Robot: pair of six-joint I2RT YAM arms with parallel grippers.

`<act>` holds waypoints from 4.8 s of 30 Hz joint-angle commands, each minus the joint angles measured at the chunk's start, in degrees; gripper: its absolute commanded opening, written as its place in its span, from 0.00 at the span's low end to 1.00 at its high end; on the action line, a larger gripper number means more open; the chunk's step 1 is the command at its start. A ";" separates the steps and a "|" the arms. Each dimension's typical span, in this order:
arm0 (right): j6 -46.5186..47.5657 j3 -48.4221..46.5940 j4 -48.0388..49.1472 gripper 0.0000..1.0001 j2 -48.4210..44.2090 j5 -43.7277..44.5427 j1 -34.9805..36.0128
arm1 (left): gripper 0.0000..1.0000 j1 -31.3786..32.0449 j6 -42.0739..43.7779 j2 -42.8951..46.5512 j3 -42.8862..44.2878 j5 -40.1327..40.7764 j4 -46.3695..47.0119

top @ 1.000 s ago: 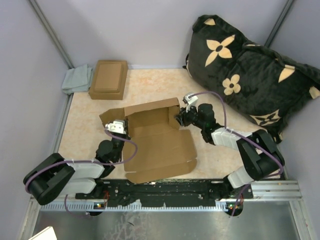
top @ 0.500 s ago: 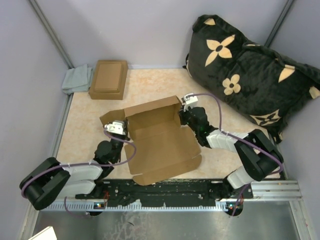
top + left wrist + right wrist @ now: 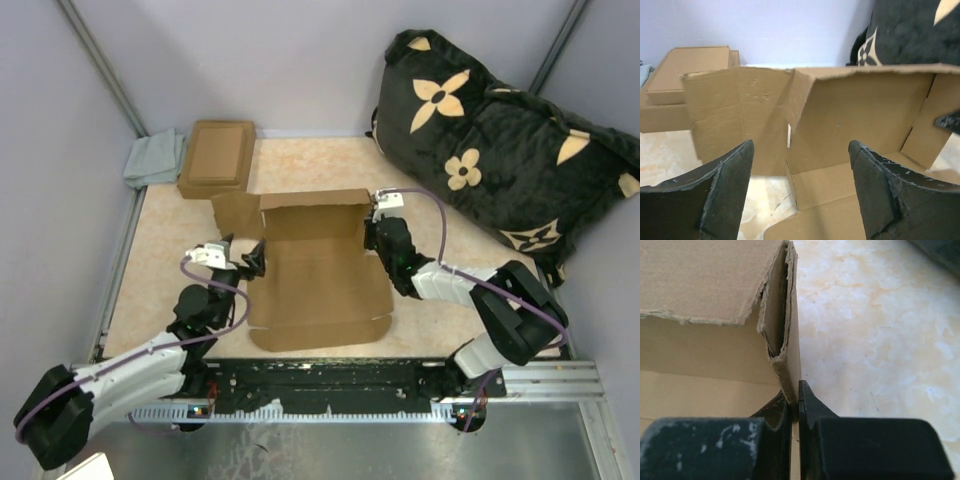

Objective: Fold the paper box

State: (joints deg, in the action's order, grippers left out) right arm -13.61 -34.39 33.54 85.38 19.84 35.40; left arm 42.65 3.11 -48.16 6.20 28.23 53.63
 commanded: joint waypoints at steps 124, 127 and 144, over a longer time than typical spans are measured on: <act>-1.95 -0.96 -17.63 0.04 -9.36 -12.29 -5.44 | 0.65 -13.96 -20.55 -8.29 6.47 -29.48 -15.72; -2.10 -0.77 -17.57 0.04 -9.51 -12.36 -5.39 | 0.65 -13.92 -20.50 -9.73 7.43 -30.16 -13.93; -1.34 0.23 -15.33 0.04 -11.32 -9.73 -1.90 | 0.47 -11.34 -17.48 -21.11 13.23 -12.27 -12.14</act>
State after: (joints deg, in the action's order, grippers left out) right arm -14.61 -33.87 17.15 75.05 10.61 32.45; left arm 30.39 -16.60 -68.07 17.89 9.30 38.57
